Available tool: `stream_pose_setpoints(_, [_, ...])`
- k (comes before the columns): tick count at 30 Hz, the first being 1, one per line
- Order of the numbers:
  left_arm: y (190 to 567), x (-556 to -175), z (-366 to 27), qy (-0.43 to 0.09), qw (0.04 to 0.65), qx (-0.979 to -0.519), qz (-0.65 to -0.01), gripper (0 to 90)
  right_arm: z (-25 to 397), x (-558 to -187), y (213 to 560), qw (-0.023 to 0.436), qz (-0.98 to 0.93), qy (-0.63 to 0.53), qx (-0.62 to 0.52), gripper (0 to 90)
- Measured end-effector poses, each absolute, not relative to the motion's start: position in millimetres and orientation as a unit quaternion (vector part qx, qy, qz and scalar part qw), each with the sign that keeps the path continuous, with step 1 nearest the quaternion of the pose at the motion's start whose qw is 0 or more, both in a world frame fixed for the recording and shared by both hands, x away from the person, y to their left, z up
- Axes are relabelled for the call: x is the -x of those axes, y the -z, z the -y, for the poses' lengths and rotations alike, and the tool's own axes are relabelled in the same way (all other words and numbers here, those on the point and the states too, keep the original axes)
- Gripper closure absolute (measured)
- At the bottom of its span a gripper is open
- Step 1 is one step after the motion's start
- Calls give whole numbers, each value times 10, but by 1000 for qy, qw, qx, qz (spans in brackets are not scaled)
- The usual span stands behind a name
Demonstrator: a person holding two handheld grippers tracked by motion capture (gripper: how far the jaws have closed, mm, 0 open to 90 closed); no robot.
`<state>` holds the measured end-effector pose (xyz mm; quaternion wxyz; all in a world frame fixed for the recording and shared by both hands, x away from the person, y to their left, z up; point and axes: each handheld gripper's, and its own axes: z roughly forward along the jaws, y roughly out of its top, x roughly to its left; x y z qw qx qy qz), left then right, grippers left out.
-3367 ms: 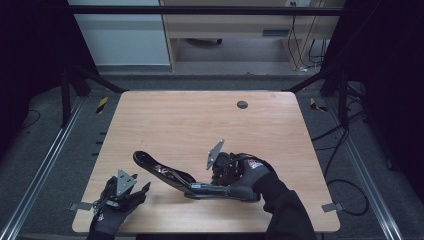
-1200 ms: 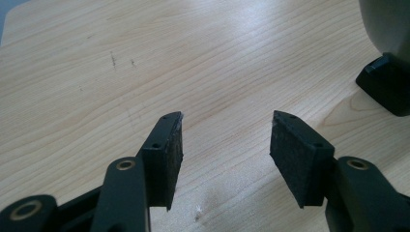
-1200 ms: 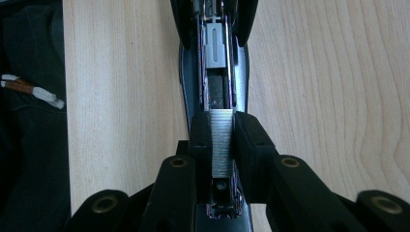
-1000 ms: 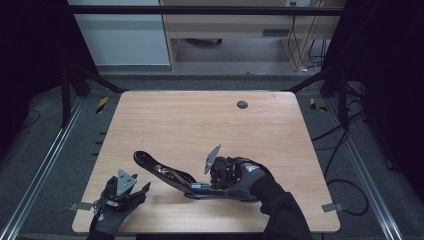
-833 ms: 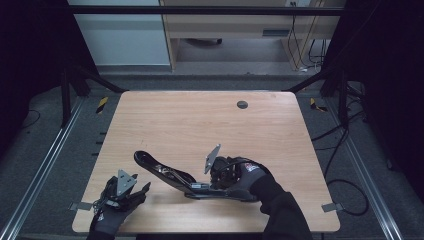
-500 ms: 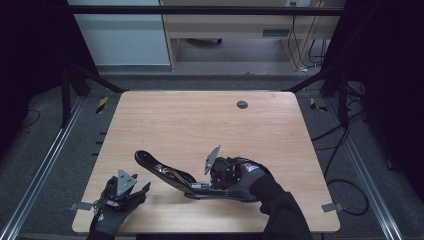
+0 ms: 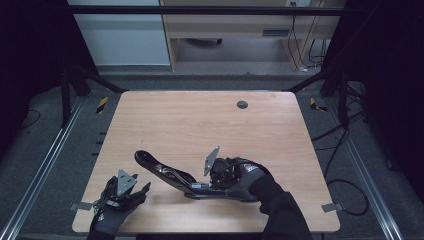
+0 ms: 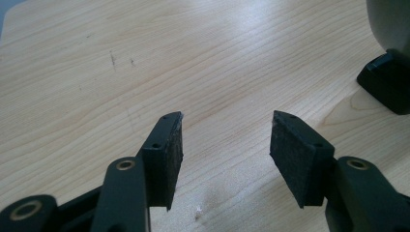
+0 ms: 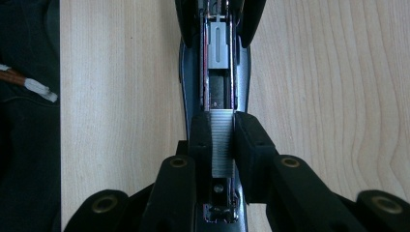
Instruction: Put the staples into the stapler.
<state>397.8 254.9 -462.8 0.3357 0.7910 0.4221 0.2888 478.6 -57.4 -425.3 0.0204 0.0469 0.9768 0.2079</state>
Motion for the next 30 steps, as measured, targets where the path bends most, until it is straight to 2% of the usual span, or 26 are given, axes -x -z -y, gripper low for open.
stream_pose_setpoints(11, [4630,-3979,-2550,-288,335,-792,-422,448,577,-4801,4258,16,-977,-202,-59,766])
stream_pose_setpoints(20, [4624,-3975,-2551,-287,338,-790,-423,448,640,-4793,4152,31,-968,-233,-85,734])
stream_pose_setpoints(30, [4586,-3944,-2554,-288,356,-783,-421,447,816,-4727,4067,80,-944,-281,-153,714])
